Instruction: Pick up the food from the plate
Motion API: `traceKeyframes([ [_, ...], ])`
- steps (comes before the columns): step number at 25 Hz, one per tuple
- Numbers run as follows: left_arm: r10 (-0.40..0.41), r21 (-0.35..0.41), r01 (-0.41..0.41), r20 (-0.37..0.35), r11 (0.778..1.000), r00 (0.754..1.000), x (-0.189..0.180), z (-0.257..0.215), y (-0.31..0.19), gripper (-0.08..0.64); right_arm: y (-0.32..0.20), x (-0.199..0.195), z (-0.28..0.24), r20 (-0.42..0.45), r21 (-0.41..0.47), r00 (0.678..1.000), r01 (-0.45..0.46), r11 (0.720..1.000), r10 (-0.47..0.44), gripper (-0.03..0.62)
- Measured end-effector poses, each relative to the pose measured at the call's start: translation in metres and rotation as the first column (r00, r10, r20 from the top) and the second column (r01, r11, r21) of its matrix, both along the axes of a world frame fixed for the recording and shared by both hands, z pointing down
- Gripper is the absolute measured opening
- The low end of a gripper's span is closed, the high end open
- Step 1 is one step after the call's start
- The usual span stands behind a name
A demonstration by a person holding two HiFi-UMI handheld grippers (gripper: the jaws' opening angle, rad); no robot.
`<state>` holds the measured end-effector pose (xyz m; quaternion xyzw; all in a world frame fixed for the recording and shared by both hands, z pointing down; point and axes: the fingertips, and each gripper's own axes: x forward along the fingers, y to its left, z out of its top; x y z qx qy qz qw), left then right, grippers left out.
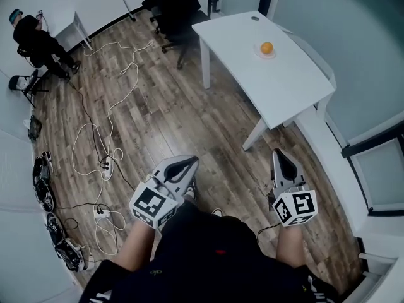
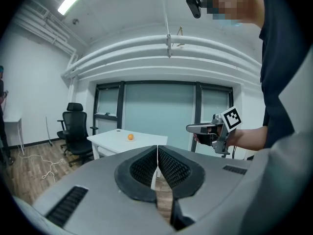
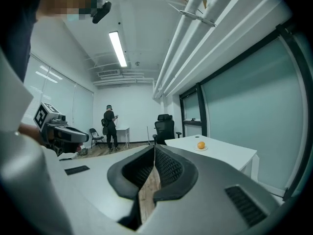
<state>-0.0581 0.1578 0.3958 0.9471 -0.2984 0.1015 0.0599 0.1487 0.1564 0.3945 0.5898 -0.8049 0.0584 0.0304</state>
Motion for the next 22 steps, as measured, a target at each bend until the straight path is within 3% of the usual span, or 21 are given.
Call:
traceKeyframes([
  [6,0.043,0.009,-0.043,-0.028,0.999,0.999,-0.005,0.000,-0.071,0.023,-0.060,-0.007,-0.001,-0.029,-0.021,0.999,-0.034,0.999,0.034,0.025],
  [15,0.049,-0.028,-0.051,-0.066,0.998,0.997,-0.063,0.008,-0.199,0.023,-0.183,-0.066,-0.013,-0.087,-0.027,0.995,-0.053,0.998,0.050,0.025],
  [22,0.064,-0.028,-0.065,-0.064,0.997,0.996,-0.106,0.009,-0.280,0.023,-0.244,-0.109,-0.012,-0.114,-0.042,0.991,-0.075,0.996,0.069,0.025],
])
